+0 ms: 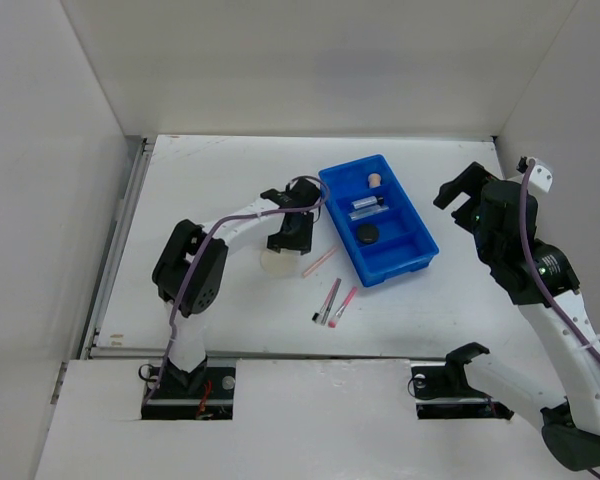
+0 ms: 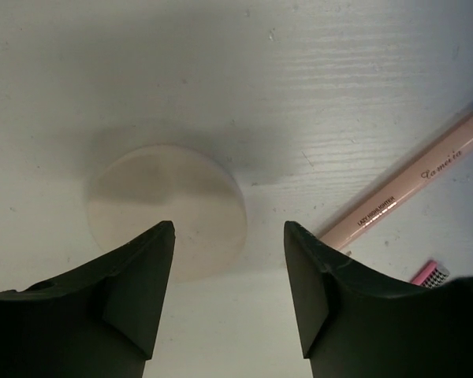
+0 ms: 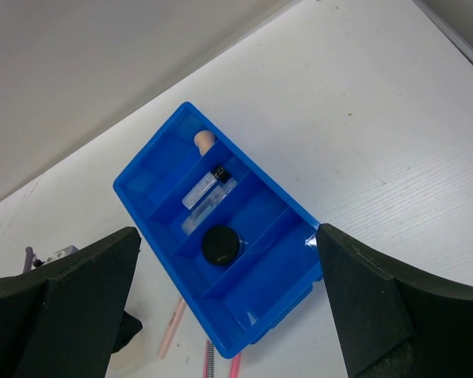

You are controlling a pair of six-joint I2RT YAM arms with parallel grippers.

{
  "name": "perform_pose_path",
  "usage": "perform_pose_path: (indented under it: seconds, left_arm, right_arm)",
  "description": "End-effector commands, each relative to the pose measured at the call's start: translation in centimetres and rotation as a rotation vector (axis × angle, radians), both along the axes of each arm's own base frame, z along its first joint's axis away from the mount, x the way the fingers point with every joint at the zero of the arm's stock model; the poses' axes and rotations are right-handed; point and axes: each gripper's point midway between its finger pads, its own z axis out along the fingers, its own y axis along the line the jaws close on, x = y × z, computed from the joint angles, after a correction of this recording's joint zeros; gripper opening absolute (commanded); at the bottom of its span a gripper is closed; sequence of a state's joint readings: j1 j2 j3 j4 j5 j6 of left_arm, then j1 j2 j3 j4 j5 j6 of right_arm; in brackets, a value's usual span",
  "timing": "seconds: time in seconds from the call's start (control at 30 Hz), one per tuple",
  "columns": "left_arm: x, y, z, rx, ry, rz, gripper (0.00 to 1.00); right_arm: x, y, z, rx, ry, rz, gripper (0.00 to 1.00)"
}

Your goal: Organize the makeup

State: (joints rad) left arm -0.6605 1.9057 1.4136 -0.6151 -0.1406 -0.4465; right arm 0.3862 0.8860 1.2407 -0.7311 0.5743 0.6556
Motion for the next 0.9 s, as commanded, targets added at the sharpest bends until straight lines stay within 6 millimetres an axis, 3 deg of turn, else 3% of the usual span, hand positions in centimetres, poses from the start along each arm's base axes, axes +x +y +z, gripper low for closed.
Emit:
perform_pose_path:
  seconds: [0.0, 0.1, 0.17, 0.43, 0.53, 0.7, 0.77, 0.87]
  left_arm:
    - [0.2, 0.6, -0.5, 0.028, -0.009, 0.032, 0.53]
    - [0.0, 0.9, -2.0, 0.059, 0.017, 0.034, 0.47]
    - [-0.1, 1.0, -2.9, 0.074, 0.034, 0.034, 0.34]
    - [0.3, 2.0, -2.5, 0.143, 0.027, 0.04, 0.17]
    - [1.2, 1.6, -0.6, 0.137, -0.001, 0.035, 0.0]
    - [3.8, 0.3, 5.5, 0.086, -0.125, -0.007, 0.0]
    - [5.4, -1.7, 9.2, 0.004, -0.195, -0.056, 0.0]
    - [7.3, -3.4, 10.2, -0.027, -0.213, -0.125, 0.0]
  right_arm:
    - [0.5, 0.0, 1.0, 0.022, -0.047, -0.008, 1.0]
    - [0.5, 0.0, 1.0, 0.022, -0.047, -0.008, 1.0]
    - [0.5, 0.0, 1.0, 0.022, -0.047, -0.008, 1.0]
    - [0.5, 0.1, 0.6, 0.018, -0.039, -0.008, 1.0]
    - [0.5, 0.1, 0.6, 0.018, -0.039, -0.008, 1.0]
    - [0.5, -0.1, 0.6, 0.015, -0.04, -0.018, 1.0]
    - [0.5, -0.1, 0.6, 0.015, -0.04, -0.018, 1.0]
    - [0.5, -0.1, 0.6, 0.015, -0.04, -0.018, 1.0]
